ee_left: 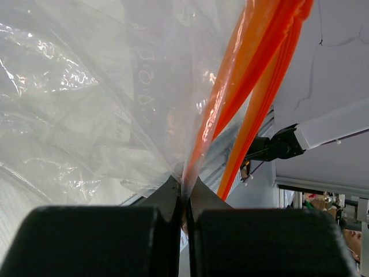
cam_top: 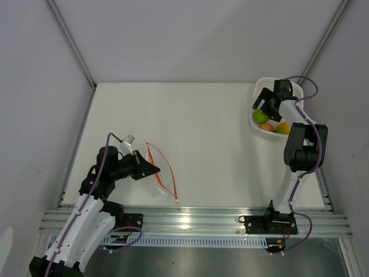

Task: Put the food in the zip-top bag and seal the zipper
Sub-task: Pick up the fake fruit from the bin.

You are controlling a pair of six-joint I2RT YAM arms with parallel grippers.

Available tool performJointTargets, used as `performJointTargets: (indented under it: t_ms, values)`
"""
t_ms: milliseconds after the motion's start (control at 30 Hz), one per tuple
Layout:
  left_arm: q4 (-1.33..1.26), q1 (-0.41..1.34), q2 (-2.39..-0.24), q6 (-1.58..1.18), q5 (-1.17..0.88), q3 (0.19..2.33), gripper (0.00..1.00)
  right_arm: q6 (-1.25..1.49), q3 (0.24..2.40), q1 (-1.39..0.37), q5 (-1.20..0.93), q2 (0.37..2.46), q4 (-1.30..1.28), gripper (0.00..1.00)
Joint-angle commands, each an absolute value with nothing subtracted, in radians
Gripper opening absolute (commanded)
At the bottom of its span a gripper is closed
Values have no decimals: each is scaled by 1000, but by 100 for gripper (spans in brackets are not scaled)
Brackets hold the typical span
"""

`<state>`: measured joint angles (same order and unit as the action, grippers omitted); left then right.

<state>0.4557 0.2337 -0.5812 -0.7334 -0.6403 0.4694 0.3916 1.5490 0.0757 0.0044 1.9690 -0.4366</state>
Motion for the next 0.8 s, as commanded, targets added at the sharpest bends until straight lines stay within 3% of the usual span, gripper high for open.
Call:
performJointTargets:
  t_ms: [0, 267, 533, 767]
  values:
    - [426, 238, -592, -742, -653, 456, 1, 384, 1617, 78, -34, 2005, -385, 99]
    - [411, 238, -604, -755, -652, 449, 0, 361, 1690, 78, -11, 2100, -391, 99]
    - [402, 238, -612, -762, -650, 448, 1, 351, 1707, 80, -18, 2131, -400, 89]
    - [399, 238, -612, -770, -655, 446, 1, 353, 1655, 80, 0, 2111, -396, 88]
